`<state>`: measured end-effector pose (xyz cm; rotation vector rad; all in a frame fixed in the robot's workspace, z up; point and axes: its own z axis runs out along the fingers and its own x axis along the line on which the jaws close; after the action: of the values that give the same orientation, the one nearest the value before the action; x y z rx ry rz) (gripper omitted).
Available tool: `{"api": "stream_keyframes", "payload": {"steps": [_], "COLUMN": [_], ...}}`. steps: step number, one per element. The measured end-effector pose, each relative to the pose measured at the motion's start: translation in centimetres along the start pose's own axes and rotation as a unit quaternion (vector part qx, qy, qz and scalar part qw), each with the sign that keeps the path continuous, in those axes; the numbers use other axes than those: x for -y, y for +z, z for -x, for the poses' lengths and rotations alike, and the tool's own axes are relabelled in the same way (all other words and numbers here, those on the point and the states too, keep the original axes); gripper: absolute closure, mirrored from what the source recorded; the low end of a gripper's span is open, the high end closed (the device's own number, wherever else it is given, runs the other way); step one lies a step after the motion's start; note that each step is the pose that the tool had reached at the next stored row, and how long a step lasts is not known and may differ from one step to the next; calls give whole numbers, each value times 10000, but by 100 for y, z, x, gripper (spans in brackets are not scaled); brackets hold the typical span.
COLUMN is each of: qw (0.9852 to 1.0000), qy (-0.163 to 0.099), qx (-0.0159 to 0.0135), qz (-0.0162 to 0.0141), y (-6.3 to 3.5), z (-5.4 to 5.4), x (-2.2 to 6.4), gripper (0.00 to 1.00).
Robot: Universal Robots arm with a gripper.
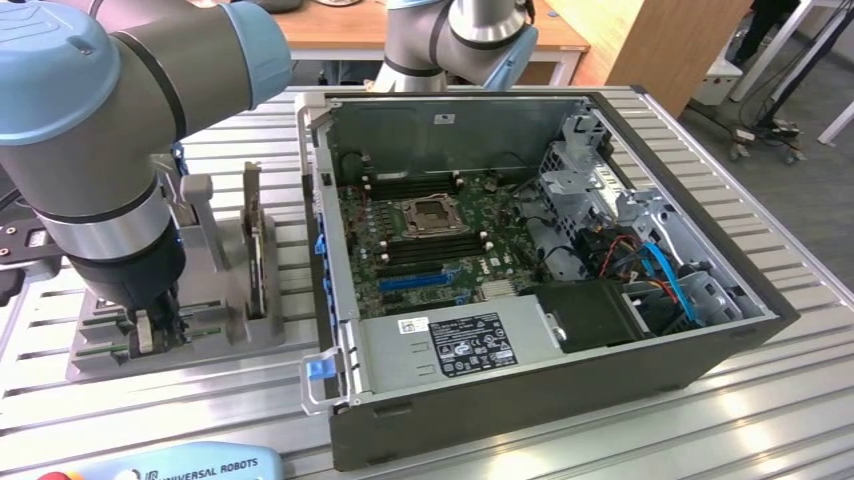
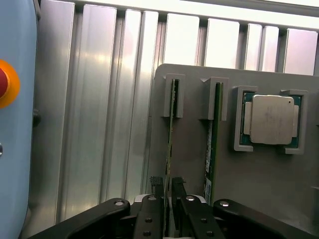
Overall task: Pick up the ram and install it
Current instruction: 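Pick up the ram and move it above insertion slot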
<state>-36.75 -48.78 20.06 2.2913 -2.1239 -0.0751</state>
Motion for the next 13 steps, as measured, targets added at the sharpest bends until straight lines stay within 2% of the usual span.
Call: {"api": "stream_keyframes", "payload": {"steps": [8, 9, 10, 13], "qw": [10000, 10000, 10000, 10000], "qy": [0, 0, 0, 0], "qx": [0, 1, 0, 0], "qz": [0, 0, 0, 0], "y": [0, 0, 0, 0], "z": [0, 0, 0, 0], "x": [0, 0, 0, 0], "gripper": [79, 80, 87, 88]}}
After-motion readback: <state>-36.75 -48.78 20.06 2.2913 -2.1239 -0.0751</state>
